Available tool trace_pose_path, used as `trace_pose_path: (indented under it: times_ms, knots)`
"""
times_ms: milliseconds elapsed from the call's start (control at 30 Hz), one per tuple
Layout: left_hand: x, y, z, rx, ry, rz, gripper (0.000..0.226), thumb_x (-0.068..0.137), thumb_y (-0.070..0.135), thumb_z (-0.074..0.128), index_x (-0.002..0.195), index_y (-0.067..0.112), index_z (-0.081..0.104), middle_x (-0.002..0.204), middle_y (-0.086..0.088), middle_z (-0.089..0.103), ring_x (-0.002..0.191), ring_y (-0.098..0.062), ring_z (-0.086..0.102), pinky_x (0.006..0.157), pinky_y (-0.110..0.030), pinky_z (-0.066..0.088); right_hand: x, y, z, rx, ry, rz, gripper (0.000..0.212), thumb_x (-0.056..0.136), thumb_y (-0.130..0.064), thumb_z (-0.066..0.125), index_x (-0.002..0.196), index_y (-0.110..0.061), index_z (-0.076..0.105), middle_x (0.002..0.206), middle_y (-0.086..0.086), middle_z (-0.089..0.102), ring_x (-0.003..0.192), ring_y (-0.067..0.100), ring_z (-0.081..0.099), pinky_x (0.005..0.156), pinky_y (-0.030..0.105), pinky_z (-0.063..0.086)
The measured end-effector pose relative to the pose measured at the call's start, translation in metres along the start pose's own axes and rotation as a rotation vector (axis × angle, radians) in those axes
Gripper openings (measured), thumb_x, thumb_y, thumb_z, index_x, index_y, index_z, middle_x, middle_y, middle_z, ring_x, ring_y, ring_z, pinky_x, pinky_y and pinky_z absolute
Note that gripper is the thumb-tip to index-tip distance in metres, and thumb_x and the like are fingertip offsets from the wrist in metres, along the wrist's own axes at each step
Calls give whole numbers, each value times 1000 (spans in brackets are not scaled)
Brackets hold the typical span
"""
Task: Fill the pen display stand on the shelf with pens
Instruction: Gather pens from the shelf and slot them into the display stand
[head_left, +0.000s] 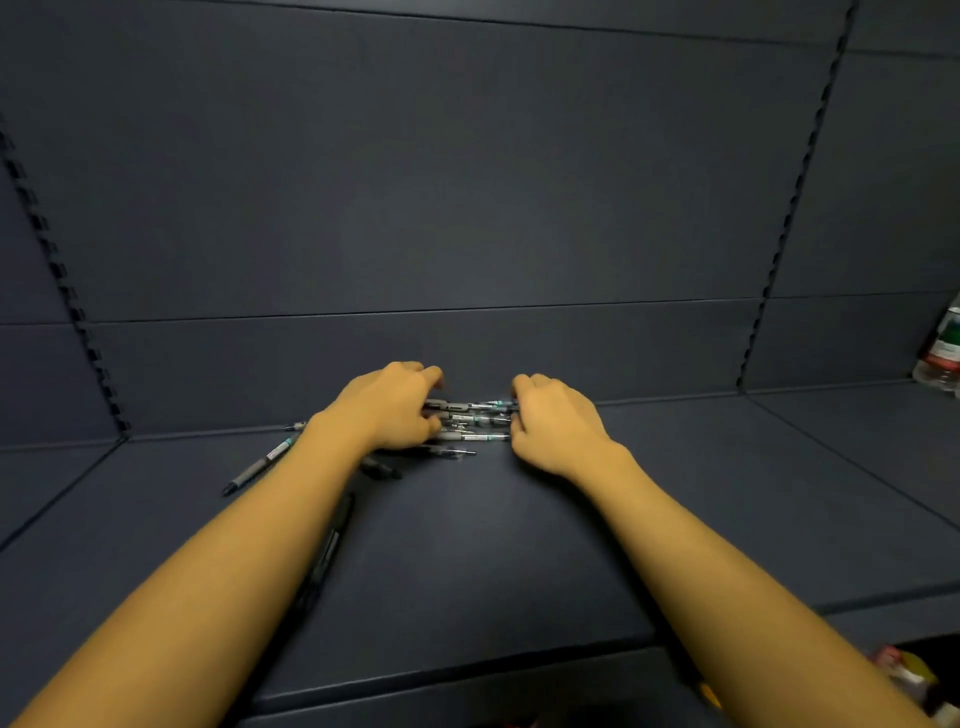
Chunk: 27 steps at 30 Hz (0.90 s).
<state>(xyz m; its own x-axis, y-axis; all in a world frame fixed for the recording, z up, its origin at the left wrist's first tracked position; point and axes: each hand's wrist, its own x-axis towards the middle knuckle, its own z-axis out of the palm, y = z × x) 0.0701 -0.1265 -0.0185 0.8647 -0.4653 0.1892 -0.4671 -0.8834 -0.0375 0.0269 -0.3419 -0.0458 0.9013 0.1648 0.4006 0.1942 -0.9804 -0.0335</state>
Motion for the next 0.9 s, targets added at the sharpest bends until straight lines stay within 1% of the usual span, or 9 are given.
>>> trace_pose_path:
  times_ms: [100,200,333,400,500,600,700,900]
  knots:
    - [0,-4,6,-44,8,-24,54,87,42,63,137,30,46,131,5,53,114,-20,54,89,-41,53,5,0,9,-4,16,-48,23,96,-20,50,115,-8,52,113,11,59,99,32,57,72,35,41]
    - [2,-8,7,-43,-27,-18,56,82,43,67,133,33,48,127,10,53,115,-17,54,90,-41,52,10,-1,13,11,26,-72,21,95,-19,51,113,-8,51,113,12,59,100,32,56,73,35,38]
    - [8,-10,0,-28,-77,26,64,73,41,71,132,35,48,125,14,50,115,-14,52,90,-38,51,16,1,12,36,91,-53,20,95,-18,50,112,-8,52,111,11,58,99,31,56,72,33,36]
    - [11,-9,1,-28,-95,59,68,70,40,74,132,35,47,125,15,50,116,-12,50,93,-37,49,15,4,15,42,111,-34,21,96,-19,50,113,-9,52,111,10,58,99,30,55,72,33,36]
    - [16,-9,7,-38,-154,90,80,66,40,78,138,35,43,129,16,49,118,-10,47,97,-36,47,13,8,21,34,87,-16,20,96,-21,50,113,-11,51,112,7,58,100,27,55,72,31,34]
    - [24,-13,11,-53,-207,98,88,61,40,79,140,35,40,128,17,48,118,-10,46,98,-38,48,15,9,25,10,78,2,20,95,-20,50,112,-12,51,111,6,58,98,26,55,72,31,34]
    - [30,-15,16,-73,-211,97,86,60,39,78,138,35,42,123,18,49,115,-10,46,97,-38,49,17,8,26,-10,82,9,19,94,-19,50,111,-12,51,110,6,58,97,26,55,71,31,34]
    - [38,-12,23,-58,-207,104,76,68,35,78,136,24,46,124,7,45,115,-18,47,100,-37,45,17,5,28,17,110,-12,24,94,-18,49,117,-13,52,112,5,58,98,24,55,72,30,35]
